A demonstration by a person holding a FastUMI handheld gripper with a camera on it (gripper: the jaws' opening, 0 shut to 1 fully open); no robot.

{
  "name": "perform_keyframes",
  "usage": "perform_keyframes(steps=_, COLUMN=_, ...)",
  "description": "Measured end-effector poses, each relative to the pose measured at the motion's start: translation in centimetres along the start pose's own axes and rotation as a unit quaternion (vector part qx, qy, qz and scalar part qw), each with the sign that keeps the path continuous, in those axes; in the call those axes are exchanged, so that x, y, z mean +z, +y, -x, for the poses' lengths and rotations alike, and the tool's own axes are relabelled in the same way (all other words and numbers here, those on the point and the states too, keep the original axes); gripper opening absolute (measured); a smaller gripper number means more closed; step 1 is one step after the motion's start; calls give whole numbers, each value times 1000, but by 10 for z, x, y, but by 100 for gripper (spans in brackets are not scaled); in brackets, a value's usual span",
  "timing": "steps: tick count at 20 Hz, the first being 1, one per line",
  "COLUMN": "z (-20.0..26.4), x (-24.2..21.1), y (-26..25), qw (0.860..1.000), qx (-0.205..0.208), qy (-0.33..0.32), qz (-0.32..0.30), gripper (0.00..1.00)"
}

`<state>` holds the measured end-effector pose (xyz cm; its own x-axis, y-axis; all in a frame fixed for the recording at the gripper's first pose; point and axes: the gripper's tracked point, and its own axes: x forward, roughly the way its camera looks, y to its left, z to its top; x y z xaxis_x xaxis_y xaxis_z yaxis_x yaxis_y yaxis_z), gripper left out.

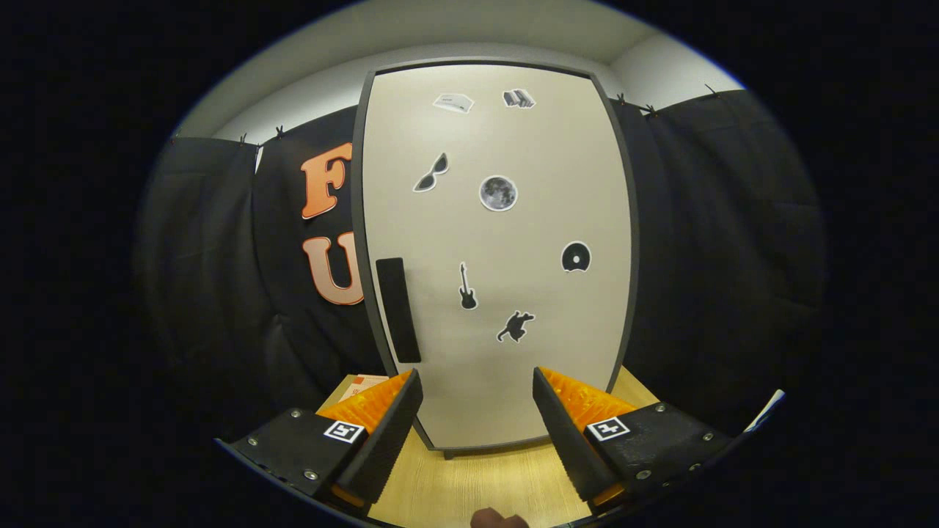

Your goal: Open the shoe cabinet door, grab the shoes and put them into the shoe cabinet, then close the shoe cabinet door.

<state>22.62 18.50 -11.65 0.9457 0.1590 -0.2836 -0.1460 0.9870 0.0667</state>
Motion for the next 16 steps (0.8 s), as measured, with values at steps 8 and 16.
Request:
perform_keyframes(steps=8, z=100, x=12, y=-70, qw=999, qx=-7, qy=-39, qz=-2, gripper=94)
perform_keyframes(steps=16, z=164, x=28, y=-113, qw=998, qx=-1, qy=-68, qz=-10, gripper=95)
